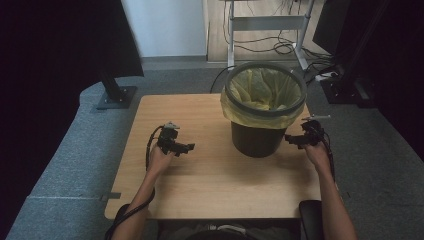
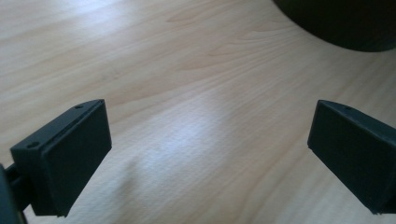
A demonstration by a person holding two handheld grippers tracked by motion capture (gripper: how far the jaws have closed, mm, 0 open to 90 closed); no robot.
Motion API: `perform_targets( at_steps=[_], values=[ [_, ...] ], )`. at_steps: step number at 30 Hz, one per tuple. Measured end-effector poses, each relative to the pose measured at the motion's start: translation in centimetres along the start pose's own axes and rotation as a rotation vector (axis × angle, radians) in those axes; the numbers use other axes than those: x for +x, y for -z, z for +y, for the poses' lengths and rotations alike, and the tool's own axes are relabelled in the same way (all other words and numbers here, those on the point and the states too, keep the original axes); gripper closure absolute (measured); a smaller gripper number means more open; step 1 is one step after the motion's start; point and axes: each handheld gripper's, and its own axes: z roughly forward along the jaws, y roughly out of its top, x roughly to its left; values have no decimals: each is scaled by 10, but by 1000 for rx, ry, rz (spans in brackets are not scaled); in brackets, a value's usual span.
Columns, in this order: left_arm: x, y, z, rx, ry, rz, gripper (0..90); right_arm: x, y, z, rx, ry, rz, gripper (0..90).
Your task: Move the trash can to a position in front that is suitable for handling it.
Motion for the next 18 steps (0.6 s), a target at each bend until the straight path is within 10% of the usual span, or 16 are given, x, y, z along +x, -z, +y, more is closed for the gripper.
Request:
perform_targets(
  at_steps=[18],
  values=[
    [13, -5, 11, -5, -47, 25, 0, -25, -8, 35, -97, -61, 14, 11]
  ],
)
